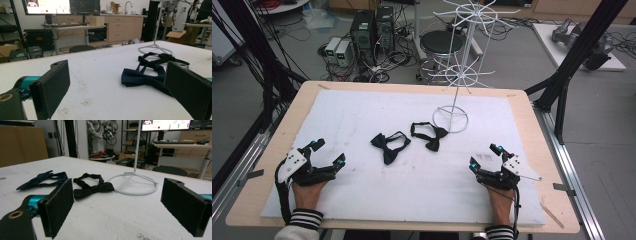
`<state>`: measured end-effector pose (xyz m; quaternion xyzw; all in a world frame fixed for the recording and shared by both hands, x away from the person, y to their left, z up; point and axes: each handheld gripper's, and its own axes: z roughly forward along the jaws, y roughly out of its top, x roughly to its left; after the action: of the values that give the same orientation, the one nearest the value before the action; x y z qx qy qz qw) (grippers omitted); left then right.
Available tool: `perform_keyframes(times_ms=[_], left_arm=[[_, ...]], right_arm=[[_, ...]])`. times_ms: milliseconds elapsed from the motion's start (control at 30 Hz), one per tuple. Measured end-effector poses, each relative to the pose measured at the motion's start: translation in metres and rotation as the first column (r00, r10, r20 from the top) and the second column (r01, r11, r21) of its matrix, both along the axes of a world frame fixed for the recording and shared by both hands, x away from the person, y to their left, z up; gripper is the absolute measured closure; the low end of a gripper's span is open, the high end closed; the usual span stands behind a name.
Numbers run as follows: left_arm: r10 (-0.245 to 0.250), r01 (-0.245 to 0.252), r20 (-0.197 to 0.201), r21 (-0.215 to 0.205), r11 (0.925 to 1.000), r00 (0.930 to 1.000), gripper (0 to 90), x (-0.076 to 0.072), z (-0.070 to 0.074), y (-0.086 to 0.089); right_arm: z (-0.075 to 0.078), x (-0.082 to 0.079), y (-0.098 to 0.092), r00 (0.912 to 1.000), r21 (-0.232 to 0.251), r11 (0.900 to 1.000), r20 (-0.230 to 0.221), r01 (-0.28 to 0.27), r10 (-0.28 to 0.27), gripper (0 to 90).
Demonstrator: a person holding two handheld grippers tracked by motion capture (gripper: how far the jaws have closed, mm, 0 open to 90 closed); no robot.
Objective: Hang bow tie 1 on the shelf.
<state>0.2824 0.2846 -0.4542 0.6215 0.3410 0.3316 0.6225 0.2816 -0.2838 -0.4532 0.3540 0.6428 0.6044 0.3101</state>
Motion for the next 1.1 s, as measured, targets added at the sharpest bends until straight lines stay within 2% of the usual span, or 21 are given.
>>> perform_keyframes(times_ms=[433, 633, 767, 900, 1000, 1033, 1100], left_arm=[[-0.004, 0.004, -0.005, -0.006, 1.0, 1.0, 7.2, 0.001, 0.0, 0.001], [-0.022, 0.021, -0.018, -0.024, 0.9995, 0.9996, 7.2, 0.002, 0.001, 0.003], [-0.03, 0.03, -0.03, -0.01, 0.9995, 0.9991, 7.2, 0.003, 0.002, 0.005], [-0.046, 0.046, -0.032, -0.005, 0.9989, 0.9984, 7.2, 0.005, 0.011, 0.009], [-0.075, 0.075, -0.033, 0.001, 0.9972, 0.9967, 7.2, 0.009, 0.025, 0.012], [-0.075, 0.075, -0.033, 0.001, 0.9972, 0.9967, 7.2, 0.009, 0.025, 0.012], [-0.096, 0.097, -0.039, 0.017, 0.9952, 0.9946, 7.2, 0.013, 0.034, 0.014]], right_arm=[[0.0, 0.0, 0.0, 1.0, 0.001, 1.0, -0.001, 0.0, 0.0, 10.8], [0.0, 0.0, 0.0, 1.0, -0.001, 1.0, 0.002, -0.002, 0.002, 10.8], [0.0, 0.0, 0.0, 1.0, -0.001, 1.0, 0.001, -0.002, 0.002, 10.8], [0.0, 0.0, 0.0, 1.0, 0.002, 1.0, 0.001, -0.001, 0.001, 10.8], [0.0, 0.0, -0.001, 1.0, 0.001, 1.0, 0.002, -0.001, 0.001, 10.8], [0.0, 0.0, -0.001, 1.0, 0.001, 1.0, 0.002, 0.0, 0.0, 10.8], [0.0, 0.0, 0.0, 1.0, 0.005, 1.0, -0.003, -0.002, 0.002, 10.8]])
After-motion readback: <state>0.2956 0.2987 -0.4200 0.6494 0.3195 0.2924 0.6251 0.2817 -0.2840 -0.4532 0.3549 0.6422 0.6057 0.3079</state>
